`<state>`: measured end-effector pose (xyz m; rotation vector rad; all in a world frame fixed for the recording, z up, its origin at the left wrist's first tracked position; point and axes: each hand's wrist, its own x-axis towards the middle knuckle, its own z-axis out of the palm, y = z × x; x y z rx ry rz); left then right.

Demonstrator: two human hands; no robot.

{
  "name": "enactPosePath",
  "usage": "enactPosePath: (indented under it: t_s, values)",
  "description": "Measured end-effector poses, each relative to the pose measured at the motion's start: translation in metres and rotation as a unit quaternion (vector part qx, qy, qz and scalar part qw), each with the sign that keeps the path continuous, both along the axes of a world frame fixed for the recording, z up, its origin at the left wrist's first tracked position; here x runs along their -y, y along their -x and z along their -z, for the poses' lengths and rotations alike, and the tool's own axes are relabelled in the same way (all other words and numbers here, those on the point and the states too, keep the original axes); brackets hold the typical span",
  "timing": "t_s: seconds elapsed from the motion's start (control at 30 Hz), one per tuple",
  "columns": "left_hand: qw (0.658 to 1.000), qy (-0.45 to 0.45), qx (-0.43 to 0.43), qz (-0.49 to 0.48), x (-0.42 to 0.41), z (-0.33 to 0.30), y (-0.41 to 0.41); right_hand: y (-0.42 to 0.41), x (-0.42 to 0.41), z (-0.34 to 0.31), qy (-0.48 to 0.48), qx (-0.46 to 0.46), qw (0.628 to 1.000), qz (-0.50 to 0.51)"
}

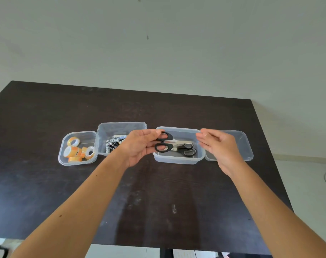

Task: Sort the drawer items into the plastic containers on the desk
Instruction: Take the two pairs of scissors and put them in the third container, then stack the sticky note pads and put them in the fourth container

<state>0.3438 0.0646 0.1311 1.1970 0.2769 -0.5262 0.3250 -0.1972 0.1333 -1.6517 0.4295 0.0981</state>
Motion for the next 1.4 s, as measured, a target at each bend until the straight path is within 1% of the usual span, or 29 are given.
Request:
enactPosePath:
  t_s: [0.07, 0.2, 0.27, 0.37, 0.43, 0.5, 0.63, 0.8, 0.93, 1.13, 1.4]
  values:
    - [1.000, -0.015, -0.006, 0.006, 0.008, -0.001, -0.009, 0.006, 0.004, -0.003, -0.023, 0.003, 1.000, 0.008]
    - [0.999, -0.039, -0.020, 0.020, 0.024, 0.003, -0.020, 0.013, 0.010, -0.005, -0.039, 0.008, 0.999, 0.031]
    - [0.996, -0.078, -0.023, 0.033, 0.031, 0.006, -0.021, 0.016, 0.011, -0.008, -0.037, 0.009, 0.999, 0.033]
    - [0.986, -0.163, -0.023, 0.026, 0.037, 0.009, -0.019, 0.021, 0.012, -0.010, -0.047, 0.011, 0.998, 0.033]
    - [0.980, -0.197, -0.024, 0.018, 0.037, 0.012, -0.019, 0.025, 0.011, -0.011, -0.053, 0.011, 0.998, 0.030]
    - [0.977, -0.212, -0.015, 0.020, 0.035, 0.011, -0.018, 0.029, 0.010, -0.012, -0.059, 0.010, 0.998, 0.030]
    - [0.984, -0.179, 0.012, -0.016, 0.033, 0.008, -0.006, 0.040, 0.011, -0.013, -0.075, 0.008, 0.997, 0.027]
    - [0.996, -0.071, 0.032, -0.032, 0.025, -0.002, 0.024, 0.060, 0.021, -0.010, -0.094, 0.002, 0.996, 0.009]
    - [0.998, -0.015, 0.037, -0.043, 0.026, -0.009, 0.066, 0.091, 0.033, -0.005, -0.093, -0.012, 0.995, -0.013]
    - [1.000, -0.009, 0.016, -0.019, 0.040, 0.002, 0.156, 0.162, 0.062, 0.010, -0.081, -0.029, 0.995, -0.057]
    - [0.998, -0.020, -0.056, 0.000, 0.073, 0.077, 0.296, 0.275, 0.100, 0.054, -0.068, -0.074, 0.989, -0.111]
